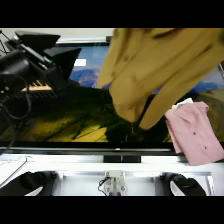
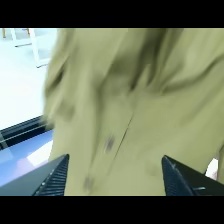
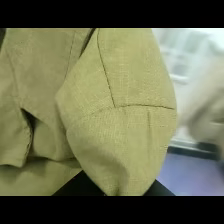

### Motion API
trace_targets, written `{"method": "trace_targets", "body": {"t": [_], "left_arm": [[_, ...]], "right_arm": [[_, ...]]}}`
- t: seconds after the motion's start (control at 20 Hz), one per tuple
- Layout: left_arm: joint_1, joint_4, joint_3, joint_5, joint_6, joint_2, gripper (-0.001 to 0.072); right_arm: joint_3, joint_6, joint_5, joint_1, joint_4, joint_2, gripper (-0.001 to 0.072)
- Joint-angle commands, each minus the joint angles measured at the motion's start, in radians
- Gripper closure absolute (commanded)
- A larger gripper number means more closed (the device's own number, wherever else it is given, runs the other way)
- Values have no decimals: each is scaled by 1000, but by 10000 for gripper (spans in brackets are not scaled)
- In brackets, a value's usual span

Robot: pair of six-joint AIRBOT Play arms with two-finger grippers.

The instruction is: Fold the shirts.

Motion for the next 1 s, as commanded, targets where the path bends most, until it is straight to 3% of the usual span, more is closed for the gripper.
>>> {"method": "trace_targets", "body": {"t": [0.0, 0.15, 0.25, 0.55, 0.75, 0.95], "left_arm": [[0, 0, 1, -24, 5, -6, -13], [0, 0, 1, -34, 4, -18, -13], [0, 0, 1, -34, 5, -22, 47], [0, 0, 1, -34, 4, -33, 47], [0, 0, 1, -34, 4, -33, 48], [-1, 0, 1, -34, 4, -36, 49]], "right_arm": [[61, 106, -48, -296, -56, -50, 659], [127, 106, -49, -517, 32, -133, 659], [154, 105, -49, -600, 72, -172, 659], [163, 122, -69, -733, 71, -252, 659], [163, 190, -151, -824, 68, -290, 659], [163, 193, -229, -914, 69, -336, 660]]}}
